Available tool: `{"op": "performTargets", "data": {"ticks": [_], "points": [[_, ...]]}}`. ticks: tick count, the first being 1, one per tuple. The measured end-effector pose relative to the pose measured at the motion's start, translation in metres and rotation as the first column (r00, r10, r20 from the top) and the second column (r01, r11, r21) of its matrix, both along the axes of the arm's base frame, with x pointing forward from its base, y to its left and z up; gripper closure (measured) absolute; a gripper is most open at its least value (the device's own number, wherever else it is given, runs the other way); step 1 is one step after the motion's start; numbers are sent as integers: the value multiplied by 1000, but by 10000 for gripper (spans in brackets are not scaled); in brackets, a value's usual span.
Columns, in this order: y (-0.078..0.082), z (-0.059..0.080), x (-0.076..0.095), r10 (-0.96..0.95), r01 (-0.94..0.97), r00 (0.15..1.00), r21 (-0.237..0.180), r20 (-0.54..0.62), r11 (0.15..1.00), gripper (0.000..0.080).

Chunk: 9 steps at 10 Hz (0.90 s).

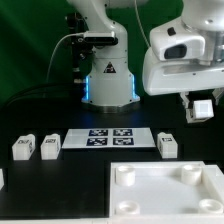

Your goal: Assemble one leg

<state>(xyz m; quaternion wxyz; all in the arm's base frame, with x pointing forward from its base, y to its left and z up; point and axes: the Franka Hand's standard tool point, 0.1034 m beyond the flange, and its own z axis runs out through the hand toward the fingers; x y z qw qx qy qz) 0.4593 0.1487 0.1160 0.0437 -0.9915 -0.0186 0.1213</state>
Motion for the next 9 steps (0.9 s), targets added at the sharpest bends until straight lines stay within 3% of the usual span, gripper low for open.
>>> {"op": "performTargets", "data": {"ticks": [2,3,4,6,7,8,9], "points": [[-3,5,11,-8,5,981,17,196,1000,508],[-23,26,32,41,-47,961,16,272,999,508],[-42,53,72,14,-25,906,21,423,999,508],[-35,70,103,-20,-3,819,39,574,999,508],[-28,78,114,-33,-5,739,55,673,998,508],[-30,75,111,-41,-7,669,62,742,998,508],[-31,65,102,-35,-7,696,56,717,998,508]]}}
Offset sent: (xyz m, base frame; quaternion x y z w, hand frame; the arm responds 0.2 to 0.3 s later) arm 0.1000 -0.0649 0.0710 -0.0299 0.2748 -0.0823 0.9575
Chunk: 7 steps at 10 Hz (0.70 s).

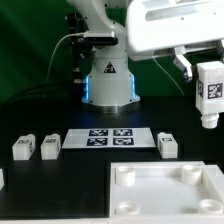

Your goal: Assemble one leg

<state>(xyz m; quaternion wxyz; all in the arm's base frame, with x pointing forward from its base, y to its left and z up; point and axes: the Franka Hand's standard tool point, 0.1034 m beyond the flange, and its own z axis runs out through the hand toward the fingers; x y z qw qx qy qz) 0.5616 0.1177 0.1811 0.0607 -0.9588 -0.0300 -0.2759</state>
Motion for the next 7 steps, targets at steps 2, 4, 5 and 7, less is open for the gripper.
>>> {"op": "performTargets", "data": {"ticks": [2,4,5,7], "points": [[0,2,3,2,-2,1000,0,8,1000,508],[2,-12,4,29,-28,999,-19,41,999,508],[-1,-20,14,39,-37,998,-37,42,999,508],[-7,-28,35,59,-55,997,-66,55,996,508]]}}
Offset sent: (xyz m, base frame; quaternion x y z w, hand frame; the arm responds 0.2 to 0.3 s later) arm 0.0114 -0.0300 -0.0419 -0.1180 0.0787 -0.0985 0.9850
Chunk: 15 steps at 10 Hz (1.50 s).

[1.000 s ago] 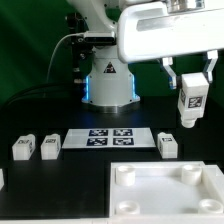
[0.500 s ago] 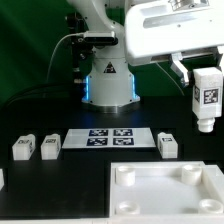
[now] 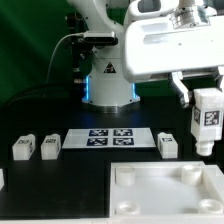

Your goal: Assemble one leg

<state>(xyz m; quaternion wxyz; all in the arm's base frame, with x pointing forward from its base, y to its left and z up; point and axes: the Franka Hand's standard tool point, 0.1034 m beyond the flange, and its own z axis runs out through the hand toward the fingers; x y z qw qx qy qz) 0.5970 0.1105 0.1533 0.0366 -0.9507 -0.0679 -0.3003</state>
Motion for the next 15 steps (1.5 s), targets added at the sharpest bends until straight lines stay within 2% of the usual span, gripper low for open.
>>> {"op": "performTargets", "data": {"ticks": [2,4,6,13,15], "points": [[1,-18,10,0,0,1000,-1,-11,1000,508],[4,-32,13,2,-2,1000,0,-25,1000,508],[10,-35,15,4,-4,1000,4,-27,1000,508],[12,-56,20,2,-2,1000,4,-28,1000,508],[0,-64,21,1,-1,1000,-9,-16,1000,508]]}}
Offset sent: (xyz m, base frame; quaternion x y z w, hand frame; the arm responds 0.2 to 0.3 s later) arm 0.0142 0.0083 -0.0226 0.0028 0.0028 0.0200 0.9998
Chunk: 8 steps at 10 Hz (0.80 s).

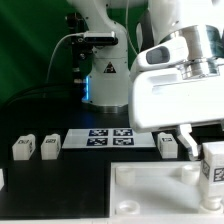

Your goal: Assemble one leg

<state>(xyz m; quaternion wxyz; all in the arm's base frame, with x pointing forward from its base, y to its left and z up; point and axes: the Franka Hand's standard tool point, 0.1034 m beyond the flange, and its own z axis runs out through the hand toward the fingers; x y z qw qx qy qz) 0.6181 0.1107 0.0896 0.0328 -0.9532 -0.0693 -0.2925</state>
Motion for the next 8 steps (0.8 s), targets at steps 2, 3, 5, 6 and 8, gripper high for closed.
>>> {"op": "performTargets", "data": {"ticks": [2,3,5,6,8], "points": [[-2,-6,-1,0,0,1000,-4,1,1000,508],[-2,-7,-1,0,0,1000,-4,21,1000,508],[0,-8,-2,2,-1,999,-3,47,1000,508],[1,-8,-2,5,-5,998,-5,61,1000,508],[1,-8,-1,18,-17,999,-13,34,1000,508]]}}
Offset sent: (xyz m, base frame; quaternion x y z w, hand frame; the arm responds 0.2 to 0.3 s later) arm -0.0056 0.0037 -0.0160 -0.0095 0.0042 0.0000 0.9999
